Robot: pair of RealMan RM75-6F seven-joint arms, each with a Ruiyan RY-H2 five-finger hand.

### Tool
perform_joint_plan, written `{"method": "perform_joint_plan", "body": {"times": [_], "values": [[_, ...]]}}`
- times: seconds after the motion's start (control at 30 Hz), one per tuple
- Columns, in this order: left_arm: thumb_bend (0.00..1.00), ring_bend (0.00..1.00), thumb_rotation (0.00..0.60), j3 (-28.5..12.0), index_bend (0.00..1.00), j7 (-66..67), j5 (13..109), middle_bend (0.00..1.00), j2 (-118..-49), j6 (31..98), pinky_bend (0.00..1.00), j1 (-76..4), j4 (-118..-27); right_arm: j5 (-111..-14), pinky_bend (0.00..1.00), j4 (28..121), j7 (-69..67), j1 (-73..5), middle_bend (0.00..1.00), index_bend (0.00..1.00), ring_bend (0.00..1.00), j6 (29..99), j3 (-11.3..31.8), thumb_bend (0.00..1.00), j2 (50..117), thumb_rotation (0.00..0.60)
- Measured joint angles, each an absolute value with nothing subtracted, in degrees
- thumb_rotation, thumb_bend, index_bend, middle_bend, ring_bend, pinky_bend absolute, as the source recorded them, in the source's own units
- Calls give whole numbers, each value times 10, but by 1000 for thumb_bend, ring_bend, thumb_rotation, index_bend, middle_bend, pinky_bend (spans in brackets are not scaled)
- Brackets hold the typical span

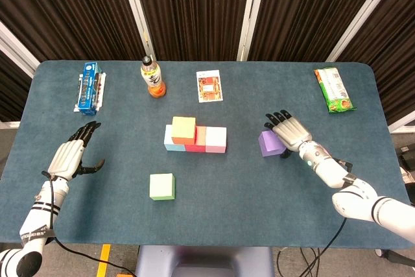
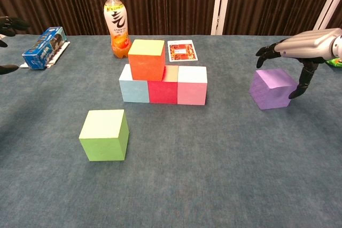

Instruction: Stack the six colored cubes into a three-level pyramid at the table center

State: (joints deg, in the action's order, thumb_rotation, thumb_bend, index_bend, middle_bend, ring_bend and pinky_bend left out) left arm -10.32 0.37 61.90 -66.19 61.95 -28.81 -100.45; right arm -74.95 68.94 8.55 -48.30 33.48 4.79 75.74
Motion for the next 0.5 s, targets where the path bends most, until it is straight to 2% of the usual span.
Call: {"method": "perform_joint_plan", "body": {"times": [0.2, 0.4, 0.5], "values": [[346, 0, 600, -104, 9, 11, 620, 0, -666, 627, 133, -285, -1003, -787, 0, 641, 40, -489, 105, 350, 0, 343, 38, 0, 785, 600], [345, 0, 600, -103, 9, 19, 628, 0, -672, 638, 133, -281, -1001, -790, 0, 601, 28, -487, 164, 550, 0, 362, 40, 13, 820, 600], [345, 0, 600, -100, 9, 26, 632, 0, -672, 643, 134, -278, -1003, -780, 0, 608, 35, -486, 175, 598, 0, 369, 46, 31, 818, 600]]}}
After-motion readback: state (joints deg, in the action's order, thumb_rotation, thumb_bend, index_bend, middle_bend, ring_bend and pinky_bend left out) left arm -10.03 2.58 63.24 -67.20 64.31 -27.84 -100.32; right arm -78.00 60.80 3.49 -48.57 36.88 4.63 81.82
